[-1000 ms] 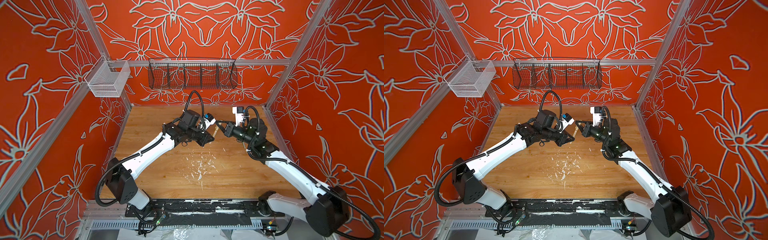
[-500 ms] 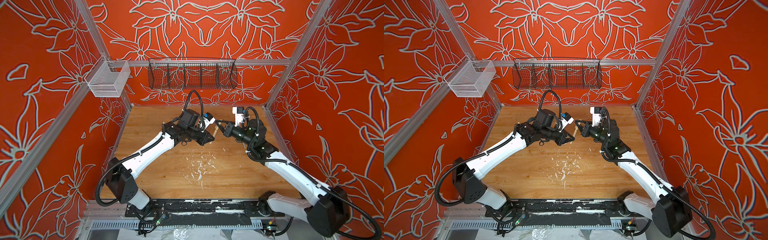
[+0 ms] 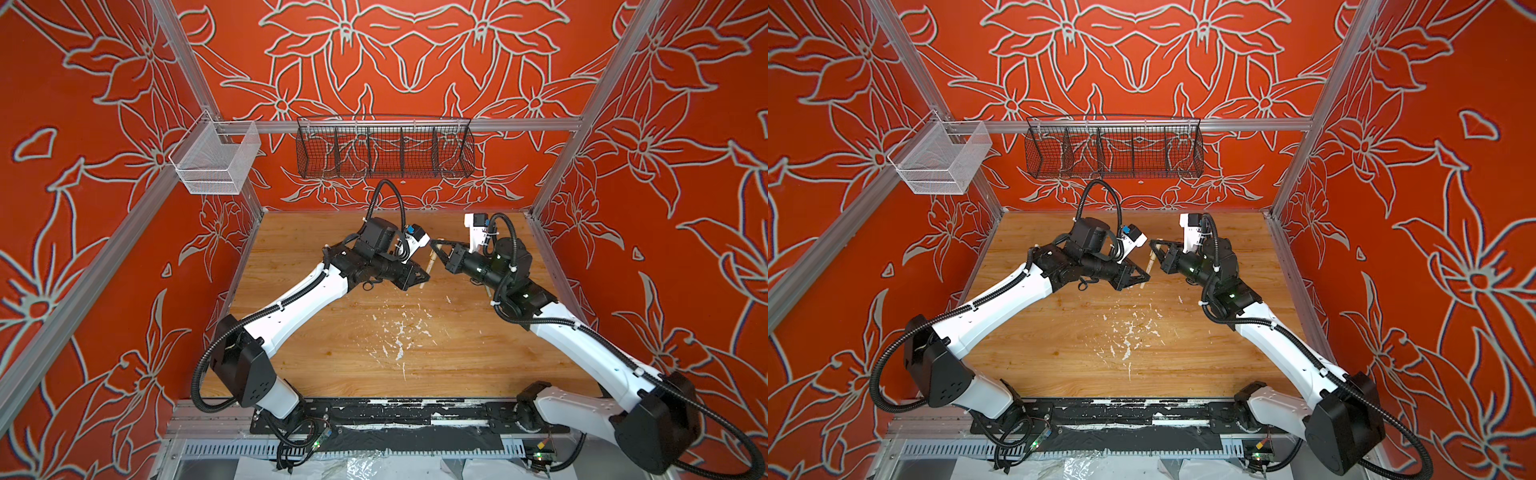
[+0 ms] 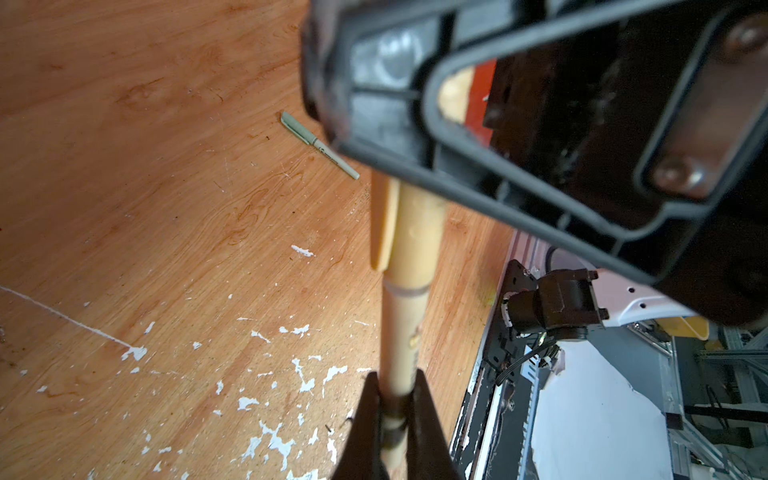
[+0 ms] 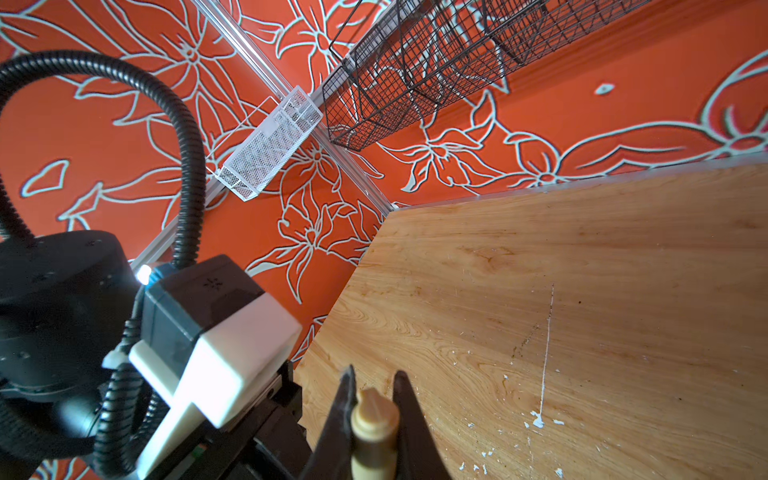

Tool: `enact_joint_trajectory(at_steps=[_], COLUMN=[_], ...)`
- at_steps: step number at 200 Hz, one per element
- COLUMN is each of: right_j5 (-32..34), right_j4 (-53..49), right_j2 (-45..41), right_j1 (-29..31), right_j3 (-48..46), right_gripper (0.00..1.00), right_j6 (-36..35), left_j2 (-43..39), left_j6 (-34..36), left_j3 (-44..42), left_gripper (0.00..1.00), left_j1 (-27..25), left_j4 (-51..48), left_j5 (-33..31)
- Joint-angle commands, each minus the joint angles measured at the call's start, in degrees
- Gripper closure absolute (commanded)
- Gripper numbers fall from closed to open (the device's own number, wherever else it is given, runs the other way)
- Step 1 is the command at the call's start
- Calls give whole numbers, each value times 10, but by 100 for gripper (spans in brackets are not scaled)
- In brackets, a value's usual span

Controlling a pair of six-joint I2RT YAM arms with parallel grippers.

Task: Insert the pens into the pen caps

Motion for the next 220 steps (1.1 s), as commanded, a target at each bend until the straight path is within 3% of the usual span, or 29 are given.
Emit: enact_joint_trajectory(at_steps=[1,26,64,103,158,188,220], right_j5=[-80,-78,-102,-96,-91,-85,-84], right_j4=[-184,-199,-197,-208,-215,-202,-182], right_j2=[26,38,54,49,53,45,34], right_j1=[39,27,21,17,5,-11,-14], right_j3=[-7,25,41,45,43,33,27], right_gripper=[100,100,100,100,100,100,100], right_j6=[2,-1,6,3,19,32,29], left_j2=[-45,-57,-92,-102,-104,-116,-111], left_j6=[-28,-31,-37,-41,-52,-59,-93], left_j3=[11,-20,-67,-75,-86,-113,-159], left_gripper=[100,100,100,75,71,58,57], left_j1=[19,17,17,17,17,17,17], left_j4=[281,240,214,204,177,148,154], left_j5=[57,70,28,34,53,43,70])
